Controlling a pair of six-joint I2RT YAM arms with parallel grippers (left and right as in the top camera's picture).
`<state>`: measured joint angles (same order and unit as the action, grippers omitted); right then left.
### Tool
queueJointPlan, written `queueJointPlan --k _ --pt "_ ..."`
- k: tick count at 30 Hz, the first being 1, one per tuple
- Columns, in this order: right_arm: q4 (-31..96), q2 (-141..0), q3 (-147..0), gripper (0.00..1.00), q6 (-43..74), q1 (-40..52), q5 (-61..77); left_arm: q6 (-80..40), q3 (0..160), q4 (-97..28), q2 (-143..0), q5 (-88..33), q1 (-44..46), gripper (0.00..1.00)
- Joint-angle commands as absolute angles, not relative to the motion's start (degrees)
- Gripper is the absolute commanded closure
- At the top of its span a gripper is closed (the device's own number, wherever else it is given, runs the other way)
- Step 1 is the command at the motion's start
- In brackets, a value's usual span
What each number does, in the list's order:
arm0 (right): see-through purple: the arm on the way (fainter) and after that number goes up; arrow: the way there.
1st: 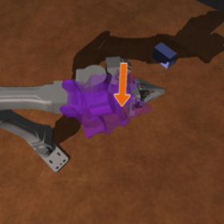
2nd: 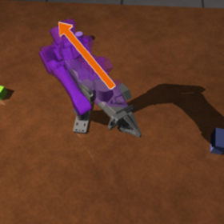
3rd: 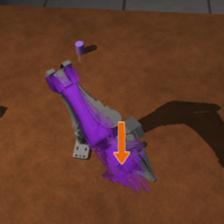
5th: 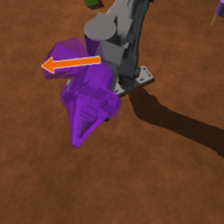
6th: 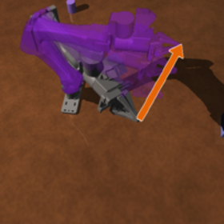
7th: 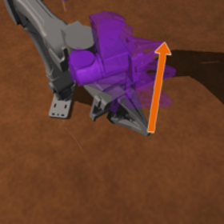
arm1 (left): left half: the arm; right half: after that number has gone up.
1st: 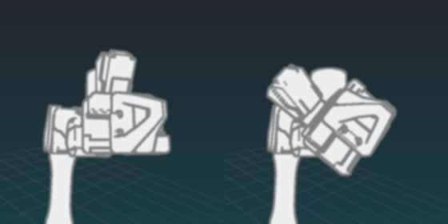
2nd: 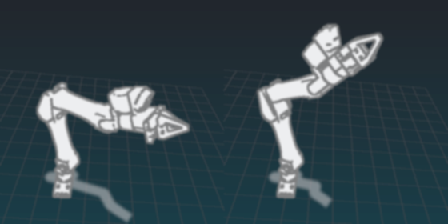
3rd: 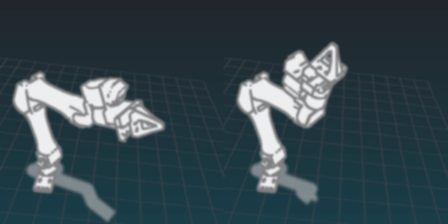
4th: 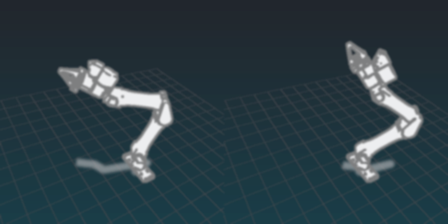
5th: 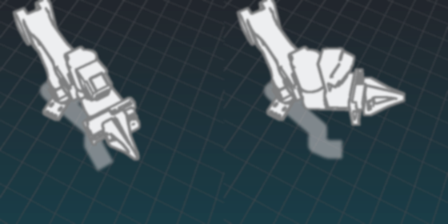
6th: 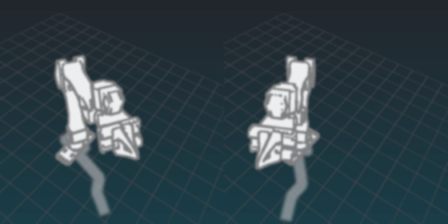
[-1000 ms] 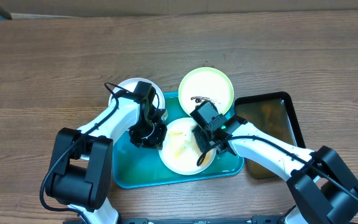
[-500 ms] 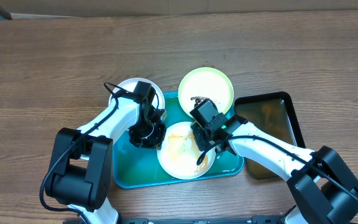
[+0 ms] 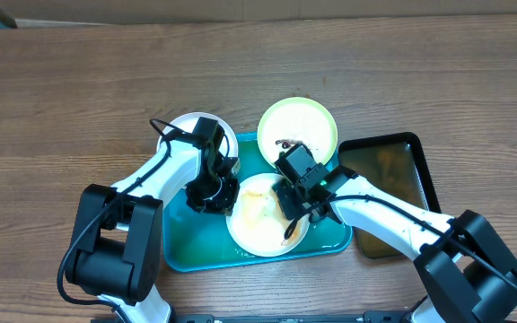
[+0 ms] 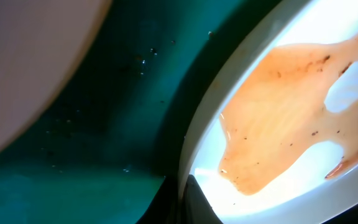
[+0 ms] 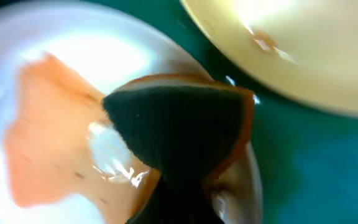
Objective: Clean dirty plates on tray and stack at the side
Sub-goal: 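Scrub the bottom white plate with the sponge while left gripper holds it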
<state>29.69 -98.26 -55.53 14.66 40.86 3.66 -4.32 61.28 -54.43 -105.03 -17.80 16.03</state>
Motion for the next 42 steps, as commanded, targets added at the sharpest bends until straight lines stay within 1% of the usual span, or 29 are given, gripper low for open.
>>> queueJointPlan --k 1,3,7,12,17,20,24,28,32,36,38,40,42 --pt "25.26 -98.17 -55.46 0.96 13.17 40.75 16.10 -3.92 61.54 -54.57 -105.73 -17.61 16.12 0.96" --pt "23.64 -98.17 -55.46 0.96 13.26 40.86 20.97 -3.90 61.54 -54.54 -105.73 -17.61 16.12 0.96" --pt "27.33 -98.17 -55.46 0.96 13.26 40.86 21.50 -3.90 61.54 -54.54 -105.73 -17.61 16.12 0.96" --pt "36.25 -98.17 -55.46 0.96 13.30 40.77 18.41 -3.90 61.54 -54.54 -105.73 -17.61 16.12 0.96" --pt "40.10 -98.17 -55.46 0.96 13.85 40.77 15.14 -3.90 61.54 -54.57 -105.73 -17.61 16.12 0.96" --pt "41.78 -98.17 -55.46 0.96 17.69 40.75 9.08 -3.92 61.54 -54.57 -105.73 -17.61 16.12 0.96" --pt "43.20 -98.17 -55.46 0.96 23.09 40.75 -3.99 -3.92 61.54 -54.57 -105.73 -17.63 16.12 0.96" --pt "39.48 -98.17 -55.46 0.96 23.99 40.75 -9.89 -3.92 61.54 -54.57 -105.73 -17.61 16.12 0.96" --pt "32.73 -98.17 -55.46 0.96 23.07 40.75 -9.15 -3.92 61.54 -54.57 -105.73 -17.63 16.12 0.96" --pt "27.46 -98.17 -55.46 0.96 18.92 40.75 -3.33 -4.34 61.54 -54.57 -105.73 -17.61 16.12 0.96" --pt "25.61 -98.17 -55.46 0.96 16.78 40.75 0.86 -4.34 61.54 -54.54 -105.73 -17.63 16.12 0.96" --pt "24.40 -98.17 -55.46 0.96 12.88 40.75 8.86 -4.34 61.54 -54.54 -105.73 -17.63 16.12 0.96" --pt "24.77 -98.15 -55.46 0.96 11.29 40.75 12.78 -4.34 61.54 -54.57 -105.73 -17.63 16.12 0.96"
